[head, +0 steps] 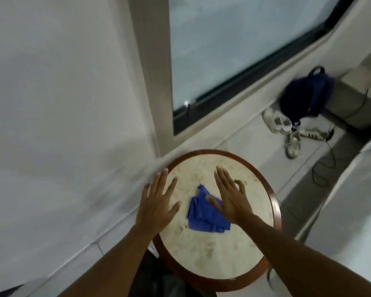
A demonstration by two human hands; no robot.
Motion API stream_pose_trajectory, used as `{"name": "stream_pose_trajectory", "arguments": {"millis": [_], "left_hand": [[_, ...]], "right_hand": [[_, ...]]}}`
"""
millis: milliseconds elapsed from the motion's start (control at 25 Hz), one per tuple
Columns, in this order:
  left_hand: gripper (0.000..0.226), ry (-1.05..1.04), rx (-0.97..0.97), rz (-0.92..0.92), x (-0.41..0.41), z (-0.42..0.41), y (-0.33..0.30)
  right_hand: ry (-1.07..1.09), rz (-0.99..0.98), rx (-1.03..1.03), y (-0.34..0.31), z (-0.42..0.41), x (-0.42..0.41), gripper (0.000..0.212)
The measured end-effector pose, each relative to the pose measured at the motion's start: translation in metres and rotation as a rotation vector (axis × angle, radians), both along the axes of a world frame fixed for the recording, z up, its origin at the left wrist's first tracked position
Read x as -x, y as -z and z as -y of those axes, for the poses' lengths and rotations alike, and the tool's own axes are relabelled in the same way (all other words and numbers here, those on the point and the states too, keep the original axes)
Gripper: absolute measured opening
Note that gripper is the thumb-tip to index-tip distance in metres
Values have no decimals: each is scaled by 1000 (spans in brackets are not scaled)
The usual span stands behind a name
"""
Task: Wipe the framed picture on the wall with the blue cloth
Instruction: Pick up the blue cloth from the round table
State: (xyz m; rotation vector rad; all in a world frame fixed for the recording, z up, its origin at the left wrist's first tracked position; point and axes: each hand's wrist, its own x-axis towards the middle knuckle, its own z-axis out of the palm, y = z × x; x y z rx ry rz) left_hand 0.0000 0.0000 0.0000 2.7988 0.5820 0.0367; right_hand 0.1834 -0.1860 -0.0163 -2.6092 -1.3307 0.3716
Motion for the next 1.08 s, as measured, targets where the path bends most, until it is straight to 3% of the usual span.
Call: {"name": "stream_pose_trajectory", "arguments": {"millis": [160, 320, 480, 600, 760, 880, 1080], "left_hand": [[74, 40, 152, -169, -12, 43, 160], [69, 73, 126, -125, -46, 51, 266], [62, 81, -50, -92, -59, 56, 313], [60, 85, -147, -88, -61, 62, 309], [60, 91, -174, -231, -67, 62, 276], [62, 66, -120, -254, -64, 62, 238], [59, -6, -165, -2, -34, 58, 99]], "right_hand": [[-30, -88, 231, 153, 39, 10, 85], [-37, -3, 130, 242, 22, -6, 90], [-28, 76, 29, 281, 17, -8, 83], [-55, 86, -32, 278, 17, -2, 62], [-46, 97, -126, 259, 5, 10, 40], [-27, 40, -132, 228, 1, 20, 48], [-44, 49, -270, 87, -2, 44, 62]]}}
